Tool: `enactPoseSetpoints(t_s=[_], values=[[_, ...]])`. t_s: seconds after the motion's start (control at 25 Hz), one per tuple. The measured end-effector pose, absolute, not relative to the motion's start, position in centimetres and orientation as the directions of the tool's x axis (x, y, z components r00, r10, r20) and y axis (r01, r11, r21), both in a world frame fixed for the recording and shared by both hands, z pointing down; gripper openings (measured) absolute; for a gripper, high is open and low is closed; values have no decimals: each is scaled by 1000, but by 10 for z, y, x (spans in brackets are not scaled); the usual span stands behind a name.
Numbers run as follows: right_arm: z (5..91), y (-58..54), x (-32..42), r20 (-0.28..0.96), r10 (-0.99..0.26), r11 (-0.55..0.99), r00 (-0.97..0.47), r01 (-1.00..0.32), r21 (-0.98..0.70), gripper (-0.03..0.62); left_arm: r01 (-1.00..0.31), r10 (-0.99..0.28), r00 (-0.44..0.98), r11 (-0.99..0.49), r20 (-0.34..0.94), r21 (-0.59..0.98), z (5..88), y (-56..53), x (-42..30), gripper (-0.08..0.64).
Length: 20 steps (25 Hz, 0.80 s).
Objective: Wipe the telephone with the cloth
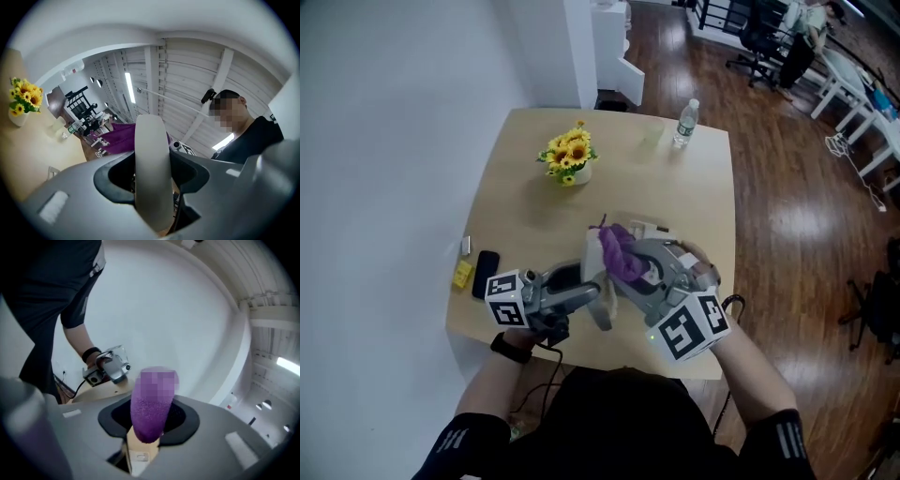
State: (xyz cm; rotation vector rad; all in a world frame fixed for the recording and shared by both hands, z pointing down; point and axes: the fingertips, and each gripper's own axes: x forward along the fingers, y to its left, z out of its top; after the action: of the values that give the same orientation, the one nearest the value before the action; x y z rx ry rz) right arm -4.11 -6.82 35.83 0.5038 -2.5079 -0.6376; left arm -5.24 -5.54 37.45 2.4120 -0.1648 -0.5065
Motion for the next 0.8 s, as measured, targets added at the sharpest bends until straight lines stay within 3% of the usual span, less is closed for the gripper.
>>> enactPoseSetpoints(t_s=[0.2,0.44,0.8], values=[[384,-31,-53,507,-364,822,-781,-13,570,124,39,-236,906,-778,-350,626,367,-47,-68,215],[346,-71,-44,400,-484,795,-778,-200,573,124,160,-145,889,-789,-433,593,357,-36,-71,215],[357,-43,-59,485,-460,712,-744,18,702,124,164,-134,891,-796,-433,583,355,-33,-71,215]])
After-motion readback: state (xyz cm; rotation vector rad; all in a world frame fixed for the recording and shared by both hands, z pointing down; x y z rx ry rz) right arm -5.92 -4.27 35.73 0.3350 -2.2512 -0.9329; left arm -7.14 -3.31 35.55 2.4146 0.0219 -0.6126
